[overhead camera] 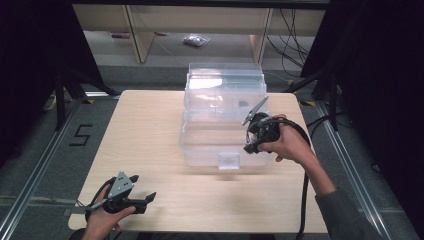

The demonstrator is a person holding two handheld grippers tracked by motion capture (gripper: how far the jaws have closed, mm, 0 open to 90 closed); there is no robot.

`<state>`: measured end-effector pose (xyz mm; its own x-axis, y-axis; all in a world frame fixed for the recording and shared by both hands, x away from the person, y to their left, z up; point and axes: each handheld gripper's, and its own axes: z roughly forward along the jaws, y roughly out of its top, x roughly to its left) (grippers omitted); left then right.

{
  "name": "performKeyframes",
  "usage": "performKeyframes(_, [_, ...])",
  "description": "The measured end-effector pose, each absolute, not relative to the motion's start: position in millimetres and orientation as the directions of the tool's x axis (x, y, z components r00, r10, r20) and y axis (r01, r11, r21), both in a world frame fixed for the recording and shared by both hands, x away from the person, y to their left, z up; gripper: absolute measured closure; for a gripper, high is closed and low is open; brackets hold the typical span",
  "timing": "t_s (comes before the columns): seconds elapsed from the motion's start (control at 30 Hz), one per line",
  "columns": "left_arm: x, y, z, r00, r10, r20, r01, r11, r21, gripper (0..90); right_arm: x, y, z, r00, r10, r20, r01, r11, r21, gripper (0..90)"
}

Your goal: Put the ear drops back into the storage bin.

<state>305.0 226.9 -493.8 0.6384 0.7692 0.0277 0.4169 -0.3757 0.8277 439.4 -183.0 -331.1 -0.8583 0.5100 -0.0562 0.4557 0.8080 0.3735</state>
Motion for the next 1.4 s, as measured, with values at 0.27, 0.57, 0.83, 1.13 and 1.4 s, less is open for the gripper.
performKeyframes(0.27, [305.1,226.8,-494.1,0.638,0.770,0.024,0.420,-0.373,0.827,15.1,462.0,-192.9,-336.6,-0.825,0.563,-0.047,0.516,0.784,0.344,60.1])
performKeyframes(0.57, [305.0,226.5,-494.3,0.635,0.772,0.018,0.420,-0.364,0.832,15.1,487.0,-198.9,-352.3,-0.793,0.608,-0.051,0.569,0.766,0.299,60.1])
performKeyframes(0.83, [305.0,226.3,-494.6,0.634,0.773,0.015,0.421,-0.361,0.832,15.1,505.9,-205.0,-371.0,-0.764,0.644,-0.035,0.614,0.743,0.268,60.1])
performKeyframes(1.13, [304.8,225.5,-495.0,0.629,0.778,0.009,0.423,-0.351,0.835,15.1,517.3,-208.1,-392.3,-0.747,0.665,-0.018,0.642,0.727,0.244,60.1])
performKeyframes(1.4, [304.9,225.6,-495.0,0.630,0.777,0.008,0.423,-0.351,0.836,15.1,524.5,-208.0,-406.1,-0.737,0.676,-0.009,0.658,0.721,0.217,60.1])
